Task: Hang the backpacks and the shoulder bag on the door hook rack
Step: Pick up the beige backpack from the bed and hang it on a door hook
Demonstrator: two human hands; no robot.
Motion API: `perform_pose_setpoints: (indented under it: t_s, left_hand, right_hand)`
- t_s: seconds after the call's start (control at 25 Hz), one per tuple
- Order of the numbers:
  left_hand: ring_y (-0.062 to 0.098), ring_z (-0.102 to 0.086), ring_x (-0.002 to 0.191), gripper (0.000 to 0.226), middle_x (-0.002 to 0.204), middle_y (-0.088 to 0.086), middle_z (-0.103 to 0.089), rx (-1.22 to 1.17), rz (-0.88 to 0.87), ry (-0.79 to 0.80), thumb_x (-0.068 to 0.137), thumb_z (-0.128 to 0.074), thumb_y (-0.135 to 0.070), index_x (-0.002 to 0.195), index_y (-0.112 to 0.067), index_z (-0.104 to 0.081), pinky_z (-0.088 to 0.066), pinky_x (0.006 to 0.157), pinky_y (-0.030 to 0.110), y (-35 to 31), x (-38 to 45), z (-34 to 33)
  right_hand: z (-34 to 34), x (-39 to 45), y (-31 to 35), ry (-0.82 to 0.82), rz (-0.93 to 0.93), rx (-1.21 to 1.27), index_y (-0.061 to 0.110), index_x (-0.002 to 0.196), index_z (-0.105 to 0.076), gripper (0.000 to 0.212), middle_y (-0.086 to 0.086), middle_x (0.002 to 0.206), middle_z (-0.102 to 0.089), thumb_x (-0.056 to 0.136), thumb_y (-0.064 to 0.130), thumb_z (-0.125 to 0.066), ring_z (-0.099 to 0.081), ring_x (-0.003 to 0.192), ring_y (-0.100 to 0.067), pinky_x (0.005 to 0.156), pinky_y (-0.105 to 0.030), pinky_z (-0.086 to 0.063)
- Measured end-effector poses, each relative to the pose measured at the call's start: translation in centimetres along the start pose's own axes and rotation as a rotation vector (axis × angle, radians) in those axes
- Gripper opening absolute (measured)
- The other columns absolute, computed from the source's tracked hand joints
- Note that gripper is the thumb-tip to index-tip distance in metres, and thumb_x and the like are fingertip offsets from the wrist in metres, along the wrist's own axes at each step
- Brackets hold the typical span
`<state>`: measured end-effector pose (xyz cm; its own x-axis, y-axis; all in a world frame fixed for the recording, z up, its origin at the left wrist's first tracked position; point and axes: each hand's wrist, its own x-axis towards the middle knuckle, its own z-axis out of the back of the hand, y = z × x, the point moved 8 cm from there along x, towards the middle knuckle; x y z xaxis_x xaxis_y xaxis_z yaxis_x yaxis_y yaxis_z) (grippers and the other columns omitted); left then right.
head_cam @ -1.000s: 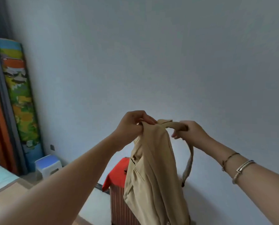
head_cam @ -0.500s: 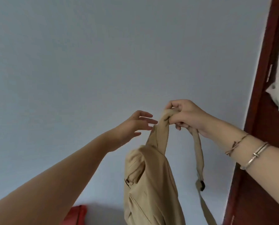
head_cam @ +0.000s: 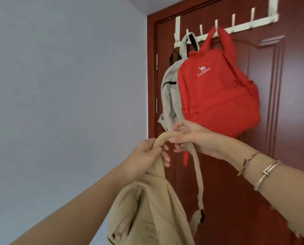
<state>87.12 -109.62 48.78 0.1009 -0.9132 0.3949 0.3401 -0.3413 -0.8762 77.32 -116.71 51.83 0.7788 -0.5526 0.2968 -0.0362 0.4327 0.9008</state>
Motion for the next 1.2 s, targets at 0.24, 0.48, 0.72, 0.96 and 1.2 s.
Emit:
perform_pose_setpoints:
  t_s: [0.24,0.48,0.72,0.96,1.2]
  left_hand:
    - [0.009,-0.033,0.045,0.016,0.056,-0.005,-0.034,-0.32,-0.092,0.019,0.089,-0.058,-0.03,0.089,-0.014,-0.054,-0.032,0.045,0.024,-5.6,15.3,-6.3]
    - [0.006,-0.037,0.038,0.018,0.068,0.003,-0.039,-0.397,-0.368,-0.027,0.093,-0.052,-0.012,0.099,-0.019,-0.035,-0.037,0.035,0.019,-14.9,27.6,-10.9]
    - [0.01,-0.037,0.042,0.032,0.064,0.004,-0.038,-0.462,-0.612,0.038,0.095,-0.035,0.0,0.071,-0.021,-0.034,-0.039,0.034,0.019,-21.2,37.2,-15.6]
    - [0.01,-0.044,0.055,0.031,0.068,0.004,-0.048,-0.564,-0.776,0.038,0.094,-0.039,0.002,0.07,-0.019,-0.038,-0.055,0.047,0.029,-24.2,46.4,-16.3]
    - [0.009,-0.056,0.076,0.028,0.087,0.004,-0.064,-0.293,-1.014,0.022,0.087,-0.053,0.001,0.069,-0.019,-0.049,-0.045,0.072,0.023,-30.3,54.8,-15.1]
  right_hand:
    - [16.9,-2.2,0.6,-0.192,0.147,0.118,0.024,0.089,-0.045,0.03,-0.006,0.102,-0.069,0.078,0.012,-0.069,-0.06,0.069,-0.016,0.07,-0.033,-0.052]
    - [29.1,-1.0,5.4,-0.248,0.254,-0.033,0.017,0.075,-0.048,0.025,-0.015,0.113,-0.068,0.08,-0.005,-0.059,-0.058,0.064,-0.014,0.062,-0.028,-0.049]
    - [38.2,2.3,10.4,-0.653,0.381,-0.666,0.01,0.073,-0.05,0.025,-0.007,0.076,-0.059,0.081,-0.013,-0.056,-0.053,0.051,-0.008,0.048,-0.013,-0.043]
    - [45.7,6.5,14.2,-0.94,0.532,-1.132,0.02,0.093,-0.062,0.016,0.005,0.105,-0.05,0.082,0.008,-0.061,-0.053,0.096,-0.008,0.09,-0.024,-0.037]
    - [52.4,11.9,21.6,-1.051,0.562,-1.219,0.008,0.134,-0.044,0.056,0.003,0.139,-0.029,0.08,-0.003,-0.053,-0.034,0.115,-0.003,0.091,-0.011,-0.025]
